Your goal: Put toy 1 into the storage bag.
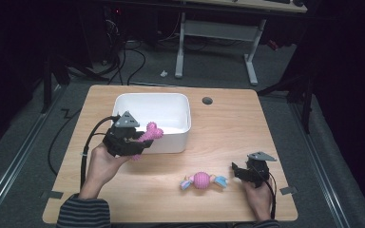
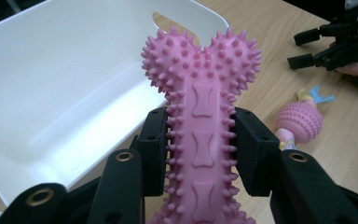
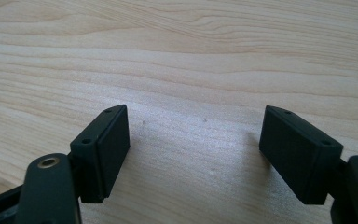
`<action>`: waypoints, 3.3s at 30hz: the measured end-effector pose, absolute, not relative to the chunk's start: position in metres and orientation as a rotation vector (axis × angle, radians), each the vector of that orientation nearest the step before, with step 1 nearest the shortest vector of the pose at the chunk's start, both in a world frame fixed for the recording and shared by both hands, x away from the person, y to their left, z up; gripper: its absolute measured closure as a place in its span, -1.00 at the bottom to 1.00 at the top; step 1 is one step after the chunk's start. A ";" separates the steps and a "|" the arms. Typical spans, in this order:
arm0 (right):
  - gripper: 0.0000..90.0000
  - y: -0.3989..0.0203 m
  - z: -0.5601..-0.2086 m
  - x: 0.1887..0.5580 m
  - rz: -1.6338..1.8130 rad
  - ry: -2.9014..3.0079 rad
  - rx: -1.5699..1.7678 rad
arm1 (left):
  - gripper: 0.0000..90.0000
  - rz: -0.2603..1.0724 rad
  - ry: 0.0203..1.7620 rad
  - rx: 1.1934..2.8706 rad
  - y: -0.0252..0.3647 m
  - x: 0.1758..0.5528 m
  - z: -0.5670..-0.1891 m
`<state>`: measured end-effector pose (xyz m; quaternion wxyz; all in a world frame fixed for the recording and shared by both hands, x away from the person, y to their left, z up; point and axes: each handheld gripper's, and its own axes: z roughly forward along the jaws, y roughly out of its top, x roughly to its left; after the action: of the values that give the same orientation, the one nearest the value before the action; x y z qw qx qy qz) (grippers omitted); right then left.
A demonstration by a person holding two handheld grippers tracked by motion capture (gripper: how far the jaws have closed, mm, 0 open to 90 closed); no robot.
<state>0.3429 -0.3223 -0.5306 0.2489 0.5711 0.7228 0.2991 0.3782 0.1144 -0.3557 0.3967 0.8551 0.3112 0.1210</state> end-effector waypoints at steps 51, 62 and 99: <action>-0.46 -0.322 -0.531 0.343 0.817 1.975 1.547 | 0.30 0.427 0.983 2.189 0.103 0.476 -0.366; -0.46 -0.321 -0.531 0.343 0.818 1.977 1.547 | 0.30 0.401 0.990 2.241 0.093 0.482 -0.377; -0.46 -0.321 -0.531 0.343 0.819 1.979 1.546 | -0.24 0.338 0.977 2.178 0.105 0.464 -0.369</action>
<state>0.3427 -0.3213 -0.5306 0.2473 0.5671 0.7259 0.3005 0.4636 0.1052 -0.3688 0.3573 0.8438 0.3785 0.1311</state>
